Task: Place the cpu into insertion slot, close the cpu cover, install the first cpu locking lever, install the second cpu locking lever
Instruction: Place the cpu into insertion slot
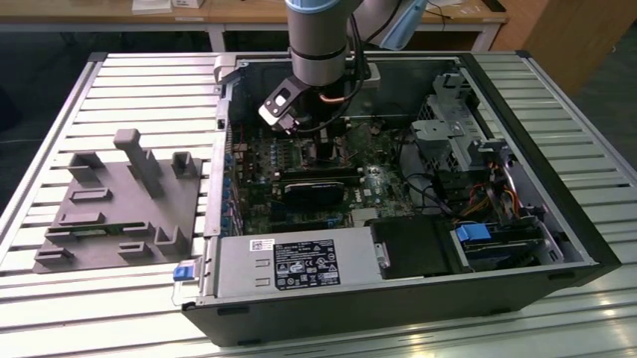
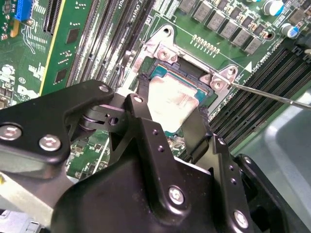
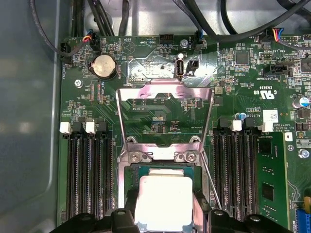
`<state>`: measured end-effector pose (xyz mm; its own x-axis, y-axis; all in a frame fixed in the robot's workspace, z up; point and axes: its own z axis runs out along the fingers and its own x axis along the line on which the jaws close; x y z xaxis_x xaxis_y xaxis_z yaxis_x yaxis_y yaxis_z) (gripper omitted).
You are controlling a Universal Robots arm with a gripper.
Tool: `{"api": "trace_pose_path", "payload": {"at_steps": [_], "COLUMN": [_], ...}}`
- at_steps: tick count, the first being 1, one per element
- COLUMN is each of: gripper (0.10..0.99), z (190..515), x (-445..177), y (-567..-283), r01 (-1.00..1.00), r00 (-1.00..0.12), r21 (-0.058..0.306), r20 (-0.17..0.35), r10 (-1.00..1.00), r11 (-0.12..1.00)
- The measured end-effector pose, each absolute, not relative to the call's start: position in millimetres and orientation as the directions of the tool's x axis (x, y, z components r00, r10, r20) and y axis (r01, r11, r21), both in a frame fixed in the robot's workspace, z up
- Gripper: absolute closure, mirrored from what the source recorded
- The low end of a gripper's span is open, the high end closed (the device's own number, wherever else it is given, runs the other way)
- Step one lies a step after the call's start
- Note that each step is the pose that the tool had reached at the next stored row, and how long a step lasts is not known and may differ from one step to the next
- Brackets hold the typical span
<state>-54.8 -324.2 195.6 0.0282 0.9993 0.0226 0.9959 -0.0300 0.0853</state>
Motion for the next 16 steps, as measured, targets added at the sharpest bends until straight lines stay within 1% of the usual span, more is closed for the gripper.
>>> {"api": "trace_pose_path", "payload": {"at_steps": [16], "gripper": [0.565], "z": [197.6], "x": [-54.8], "y": [-324.1], "r01": [0.996], "r00": [0.005], "r21": [0.085], "r20": [0.026], "r10": [1.0], "r11": [-0.007]}}
